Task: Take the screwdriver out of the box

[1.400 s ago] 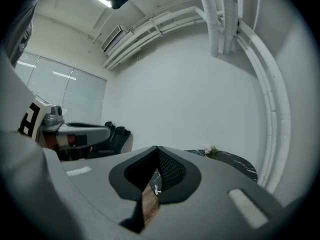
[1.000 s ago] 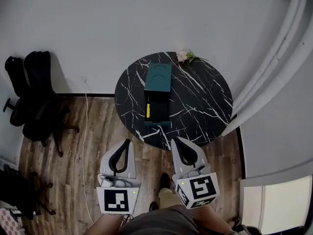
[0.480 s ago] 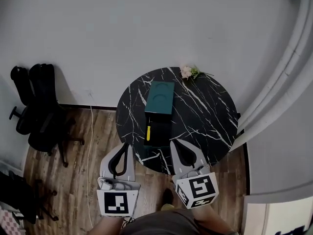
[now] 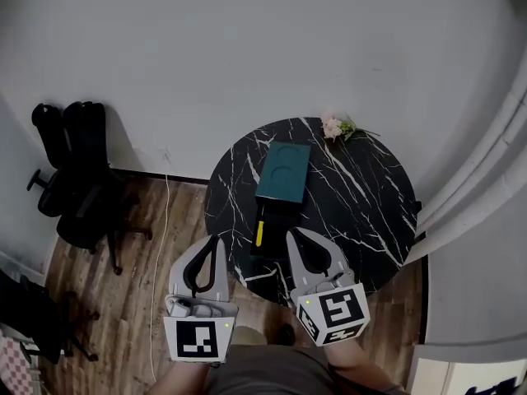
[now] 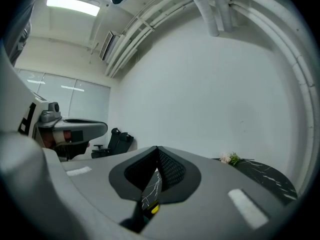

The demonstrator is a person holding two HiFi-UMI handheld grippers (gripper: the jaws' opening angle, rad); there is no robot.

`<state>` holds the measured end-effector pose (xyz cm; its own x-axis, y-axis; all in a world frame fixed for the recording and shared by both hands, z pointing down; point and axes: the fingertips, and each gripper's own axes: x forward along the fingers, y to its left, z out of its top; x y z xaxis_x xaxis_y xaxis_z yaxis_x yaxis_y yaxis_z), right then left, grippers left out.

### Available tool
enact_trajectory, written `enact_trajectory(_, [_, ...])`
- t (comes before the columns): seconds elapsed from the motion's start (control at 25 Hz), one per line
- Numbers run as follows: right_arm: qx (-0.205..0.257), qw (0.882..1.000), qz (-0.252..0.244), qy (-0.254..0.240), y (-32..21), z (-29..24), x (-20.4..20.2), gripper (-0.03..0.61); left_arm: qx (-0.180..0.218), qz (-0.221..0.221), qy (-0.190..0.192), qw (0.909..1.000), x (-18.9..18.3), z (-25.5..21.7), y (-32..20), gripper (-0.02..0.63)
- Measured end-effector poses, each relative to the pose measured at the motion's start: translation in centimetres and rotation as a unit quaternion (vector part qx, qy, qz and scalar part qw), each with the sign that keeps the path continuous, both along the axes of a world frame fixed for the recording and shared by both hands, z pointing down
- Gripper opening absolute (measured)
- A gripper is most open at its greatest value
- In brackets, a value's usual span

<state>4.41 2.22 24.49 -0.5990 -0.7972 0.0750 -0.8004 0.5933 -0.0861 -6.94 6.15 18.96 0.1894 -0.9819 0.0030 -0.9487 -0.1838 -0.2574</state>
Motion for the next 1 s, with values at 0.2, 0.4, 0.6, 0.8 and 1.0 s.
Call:
enact_trajectory(0.2, [-0.004,1.000,-0.013,0.005,-1.2,0.4,-1.1,0.026,0.000,-0.014,0.006,0.9999,-1.1,-0.1,-0.9,0.000])
enact_trajectory(0.4, [-0.027,0.999,-0.010,0.019,-2.4,2.0,-2.0,0.026,-0.015,-0.012,0.017,0.9997,-1.9,0.8,-2.3,0.000])
enact_trajectory(0.6, [-0.062,0.997,-0.001,0.035,-4.0,4.5,-2.9,0.026,-0.041,0.002,0.024,0.9989,-2.8,2.6,-4.6,0.000])
enact_trajectory(0.8, [-0.097,0.994,0.010,0.044,-5.8,7.1,-3.7,0.026,-0.067,0.011,0.035,0.9971,-3.6,4.4,-7.0,0.000])
enact_trajectory(1.0, [-0.136,0.989,0.016,0.051,-7.5,10.2,-4.8,0.029,-0.102,0.015,0.040,0.9939,-4.7,6.8,-9.3,0.000])
